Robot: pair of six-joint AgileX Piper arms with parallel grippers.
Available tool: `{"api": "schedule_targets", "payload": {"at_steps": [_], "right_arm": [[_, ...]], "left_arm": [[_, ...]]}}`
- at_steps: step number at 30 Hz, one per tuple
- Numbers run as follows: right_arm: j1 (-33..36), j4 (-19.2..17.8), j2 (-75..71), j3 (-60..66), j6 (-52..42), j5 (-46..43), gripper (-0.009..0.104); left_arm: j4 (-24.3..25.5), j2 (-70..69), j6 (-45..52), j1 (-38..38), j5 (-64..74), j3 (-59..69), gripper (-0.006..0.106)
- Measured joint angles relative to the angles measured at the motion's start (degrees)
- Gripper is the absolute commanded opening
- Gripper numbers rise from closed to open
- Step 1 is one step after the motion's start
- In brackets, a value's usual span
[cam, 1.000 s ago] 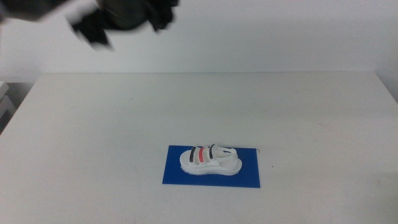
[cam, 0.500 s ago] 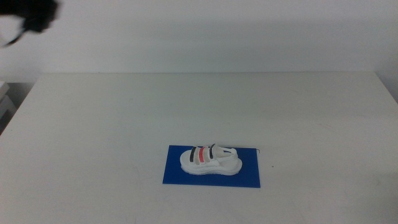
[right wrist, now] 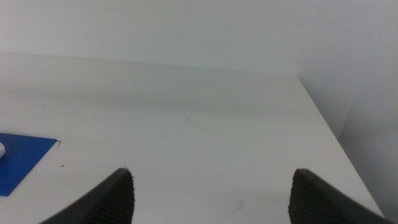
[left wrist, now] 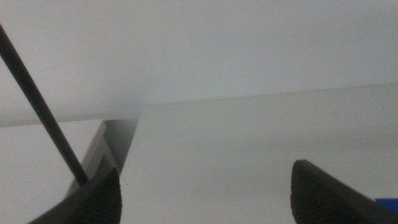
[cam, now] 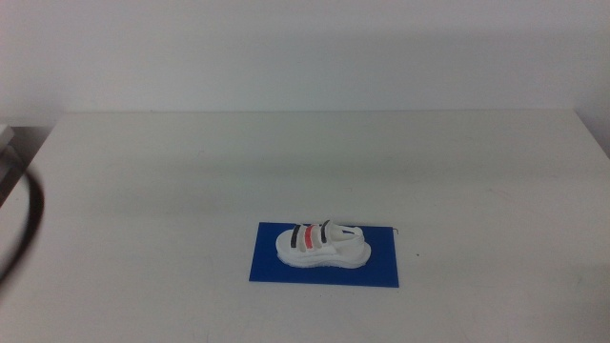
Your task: Use one arm to grab the shoe from the table and place it on the mat.
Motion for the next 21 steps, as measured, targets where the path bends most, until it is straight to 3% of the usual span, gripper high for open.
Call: {"api": "schedule_targets", "payload": {"at_steps": [4,12,21], "right_arm": [[0.00,0.00,0.00,0.00,0.00,0.00,0.064],[0.00,0.00,0.00,0.00,0.00,0.00,0.064],[0.00,0.00,0.00,0.00,0.00,0.00,0.064]], "left_arm": [[-3.81,-6.92,1.15,0.22,-6.71,9.41,0.094],[-17.86,-23.91,10.00,0.24,-16.82,28.38,0.094],[-20.81,-29.72,10.88,0.24,-17.21,34.08,0.094]]}}
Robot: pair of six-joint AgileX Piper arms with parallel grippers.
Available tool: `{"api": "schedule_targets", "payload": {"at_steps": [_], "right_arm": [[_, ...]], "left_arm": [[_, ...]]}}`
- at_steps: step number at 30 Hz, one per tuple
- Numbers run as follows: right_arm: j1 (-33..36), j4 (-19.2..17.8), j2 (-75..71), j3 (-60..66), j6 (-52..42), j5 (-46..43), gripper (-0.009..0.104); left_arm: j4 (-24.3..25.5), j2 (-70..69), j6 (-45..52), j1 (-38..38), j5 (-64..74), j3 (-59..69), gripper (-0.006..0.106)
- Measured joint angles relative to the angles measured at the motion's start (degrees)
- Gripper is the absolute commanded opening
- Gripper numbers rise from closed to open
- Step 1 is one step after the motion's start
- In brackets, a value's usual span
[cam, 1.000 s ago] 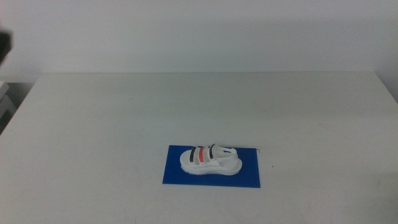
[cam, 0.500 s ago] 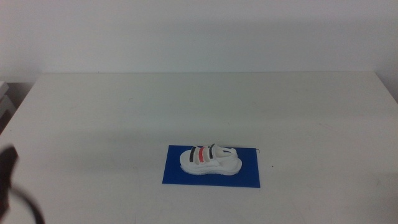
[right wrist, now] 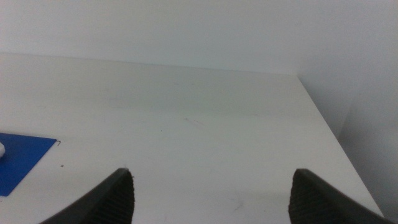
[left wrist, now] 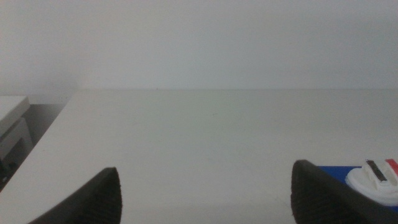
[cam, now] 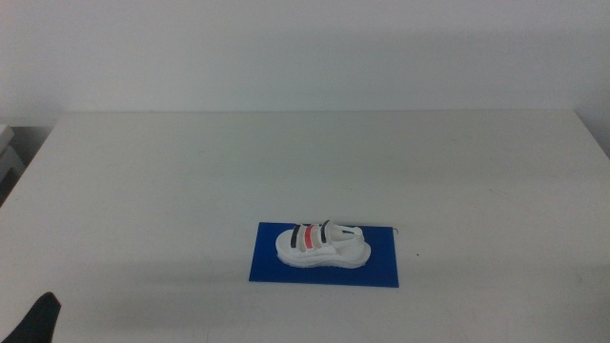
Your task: Use one arm to grab the shoe from the table and place it on the mat.
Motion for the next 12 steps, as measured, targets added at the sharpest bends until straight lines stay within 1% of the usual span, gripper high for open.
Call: {"api": "schedule_targets", "payload": {"at_steps": [6,12], "right_arm": [[0.00,0.00,0.00,0.00,0.00,0.00,0.064],[0.00,0.00,0.00,0.00,0.00,0.00,0.064]], "left_arm": [[-0.16,-0.07,0.00,0.19,0.48,0.00,0.094],[-0.16,-0.07,0.00,2.47,0.48,0.00,0.094]]}}
